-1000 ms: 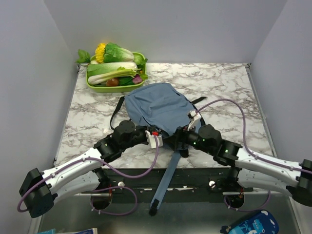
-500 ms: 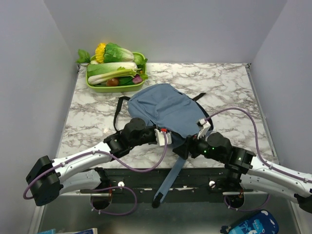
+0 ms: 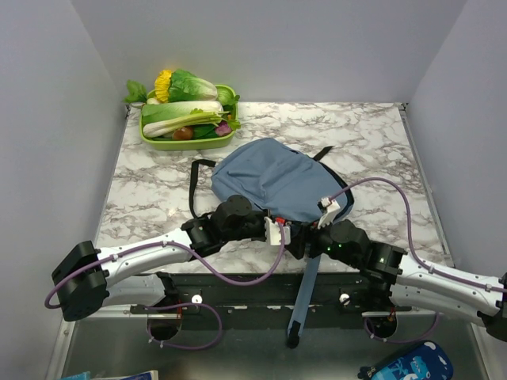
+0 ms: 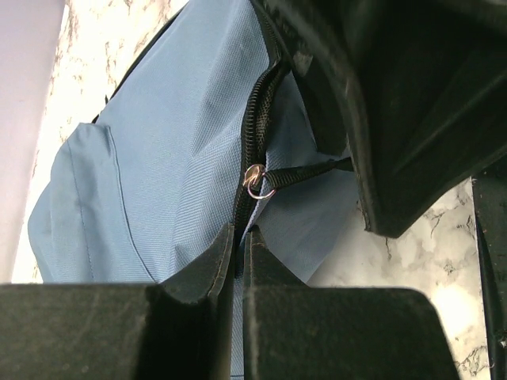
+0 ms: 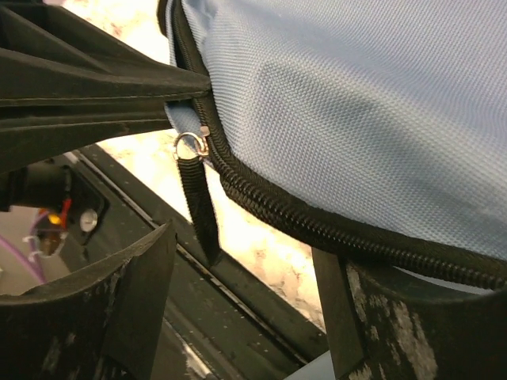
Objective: Pack the student bag
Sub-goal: Zip the student bag at the center of the board.
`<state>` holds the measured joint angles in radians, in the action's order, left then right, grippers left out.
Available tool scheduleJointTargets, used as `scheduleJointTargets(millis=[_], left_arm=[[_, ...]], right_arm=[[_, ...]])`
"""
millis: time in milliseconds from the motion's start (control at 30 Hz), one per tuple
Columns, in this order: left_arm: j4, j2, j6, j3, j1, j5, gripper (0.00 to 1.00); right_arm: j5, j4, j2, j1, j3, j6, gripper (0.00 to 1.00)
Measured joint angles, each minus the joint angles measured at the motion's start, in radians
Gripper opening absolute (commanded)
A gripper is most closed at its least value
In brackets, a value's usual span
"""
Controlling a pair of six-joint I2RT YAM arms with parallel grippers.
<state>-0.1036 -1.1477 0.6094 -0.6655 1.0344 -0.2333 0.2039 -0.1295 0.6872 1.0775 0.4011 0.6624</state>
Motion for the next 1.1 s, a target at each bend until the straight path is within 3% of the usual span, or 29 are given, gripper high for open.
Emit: scheduleJointTargets(millis=[500, 800, 900, 933, 967, 1100], left_arm=[[-0.016, 0.003, 0.010, 0.016, 0.018, 0.001, 0.14], [-0.045, 0.035, 0.011, 0.069, 0.031, 0.004, 0.15], [-0.046, 0.042, 0.013, 0.077, 0.036, 0.004, 0.27], [-0.048, 0.047, 0.014, 0.081, 0.037, 0.003, 0.43], [-0.050, 0.051, 0.015, 0.084, 0.038, 0.003, 0.50], [-0.051, 0.082, 0.025, 0.103, 0.047, -0.005, 0.63]], right_arm=[[0.225, 0.078, 0.121, 0.133, 0.035, -0.017, 0.50], [0.252, 0.039, 0.180, 0.146, 0.084, 0.039, 0.08], [0.254, 0.014, 0.166, 0.147, 0.084, 0.069, 0.01], [0.253, 0.007, 0.157, 0.147, 0.084, 0.079, 0.01], [0.253, -0.002, 0.145, 0.147, 0.084, 0.090, 0.01], [0.249, -0.036, 0.085, 0.147, 0.077, 0.124, 0.00]])
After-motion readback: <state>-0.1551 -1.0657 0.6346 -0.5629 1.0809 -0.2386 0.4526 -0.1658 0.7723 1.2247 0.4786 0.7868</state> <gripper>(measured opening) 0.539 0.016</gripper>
